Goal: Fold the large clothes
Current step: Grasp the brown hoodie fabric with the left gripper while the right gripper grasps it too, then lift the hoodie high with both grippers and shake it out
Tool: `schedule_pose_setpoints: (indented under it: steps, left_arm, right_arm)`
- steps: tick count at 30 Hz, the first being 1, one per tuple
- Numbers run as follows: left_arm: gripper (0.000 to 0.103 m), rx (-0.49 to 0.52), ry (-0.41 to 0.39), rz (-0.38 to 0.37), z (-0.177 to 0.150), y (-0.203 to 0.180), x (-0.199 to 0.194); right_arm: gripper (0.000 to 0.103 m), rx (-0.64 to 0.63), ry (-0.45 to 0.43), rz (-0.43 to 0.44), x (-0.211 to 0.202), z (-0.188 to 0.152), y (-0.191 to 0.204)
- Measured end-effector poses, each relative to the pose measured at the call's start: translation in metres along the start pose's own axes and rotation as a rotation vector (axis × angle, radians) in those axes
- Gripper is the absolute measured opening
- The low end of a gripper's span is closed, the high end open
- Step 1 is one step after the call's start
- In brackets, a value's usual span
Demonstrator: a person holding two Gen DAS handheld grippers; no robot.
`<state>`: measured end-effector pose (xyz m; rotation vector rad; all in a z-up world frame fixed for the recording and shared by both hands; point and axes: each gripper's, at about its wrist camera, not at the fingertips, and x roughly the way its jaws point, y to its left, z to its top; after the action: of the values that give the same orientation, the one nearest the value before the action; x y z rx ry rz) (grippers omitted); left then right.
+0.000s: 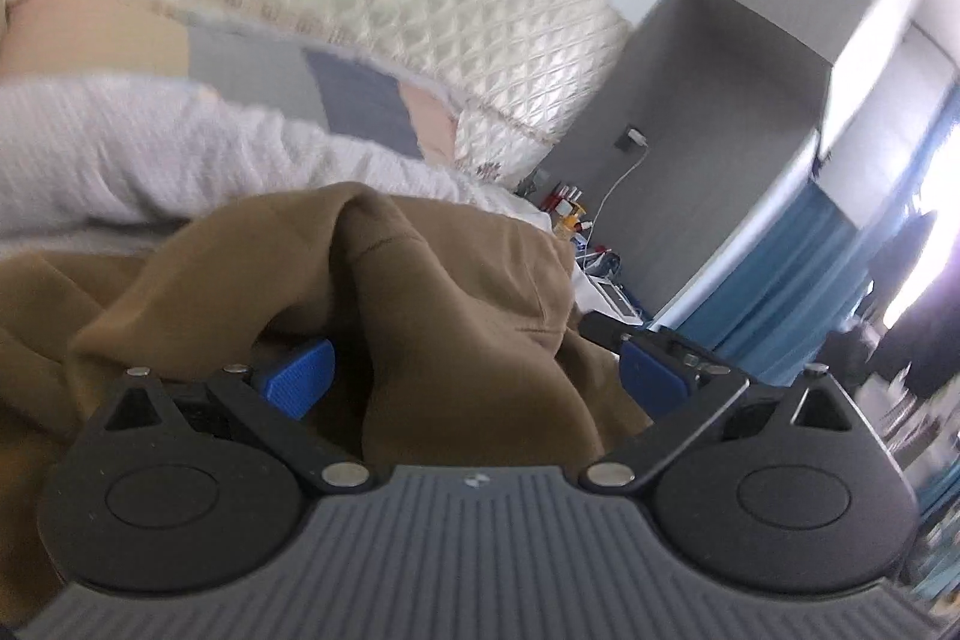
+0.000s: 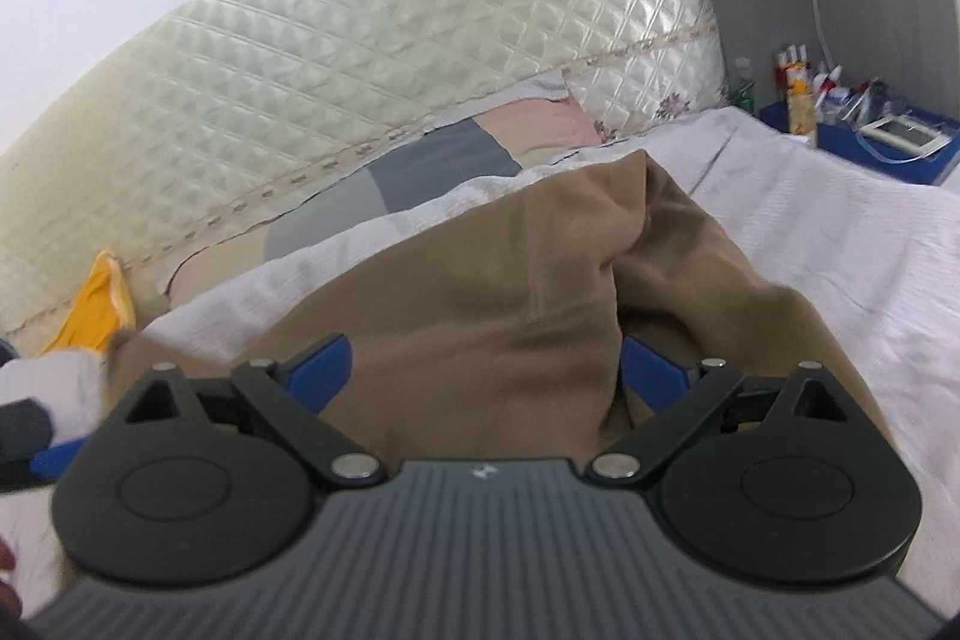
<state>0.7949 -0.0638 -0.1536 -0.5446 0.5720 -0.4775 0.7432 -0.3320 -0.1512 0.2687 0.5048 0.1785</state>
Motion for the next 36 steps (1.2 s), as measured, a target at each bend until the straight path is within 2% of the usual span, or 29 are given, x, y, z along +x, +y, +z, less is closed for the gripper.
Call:
schedule_pose_setpoints:
  steps: [3, 5, 7, 8, 9, 11, 12, 13, 14, 16, 19, 24, 30, 36]
  left_arm:
    - [0.102, -0.112, 0.053, -0.012, 0.016, 0.016, 0.030]
    - [0.102, -0.168, 0.058, -0.027, 0.024, 0.023, 0.037]
    - [0.102, -0.202, 0.055, -0.034, 0.030, 0.031, 0.045]
    - [0.101, -0.221, 0.050, -0.031, 0.030, 0.036, 0.048]
    - [0.096, -0.242, 0.054, -0.017, 0.030, 0.038, 0.051]
    - [0.086, -0.248, 0.073, 0.024, 0.032, 0.037, 0.056]
    - [0.076, -0.247, 0.079, 0.042, 0.034, 0.037, 0.058]
    - [0.062, -0.245, 0.086, 0.068, 0.035, 0.037, 0.060]
    - [0.055, -0.239, 0.093, 0.097, 0.035, 0.036, 0.060]
    - [0.032, -0.221, 0.114, 0.128, 0.036, 0.035, 0.058]
    - [0.025, -0.168, 0.097, 0.153, 0.039, 0.022, 0.042]
    - [0.019, -0.126, 0.033, 0.145, 0.043, -0.004, -0.015]
    - [0.018, -0.109, -0.039, 0.077, 0.041, -0.043, -0.104]
    - [0.017, -0.037, -0.190, 0.043, 0.030, -0.113, -0.220]
  right_arm:
    - [0.098, 0.048, 0.015, -0.017, 0.037, 0.011, -0.016]
    - [0.098, 0.109, 0.042, 0.008, 0.059, 0.013, -0.028]
    - [0.096, 0.159, 0.119, 0.027, 0.085, 0.010, -0.039]
    - [0.089, 0.176, 0.158, 0.051, 0.095, 0.009, -0.042]
    - [0.084, 0.190, 0.181, 0.056, 0.102, 0.008, -0.044]
    - [0.085, 0.193, 0.183, 0.064, 0.103, 0.009, -0.042]
    - [0.083, 0.192, 0.179, 0.068, 0.100, 0.009, -0.041]
    - [0.076, 0.192, 0.179, 0.069, 0.099, 0.009, -0.040]
    - [0.071, 0.192, 0.183, 0.079, 0.094, 0.009, -0.037]
    - [0.051, 0.151, 0.193, 0.080, 0.094, 0.017, -0.034]
    - [0.041, 0.072, 0.160, 0.091, 0.070, 0.024, -0.017]
    - [0.035, 0.024, 0.058, 0.154, 0.014, 0.041, 0.016]
    - [0.035, -0.004, -0.033, 0.232, -0.074, 0.060, 0.065]
    - [0.030, -0.042, -0.120, 0.320, -0.185, 0.061, 0.116]
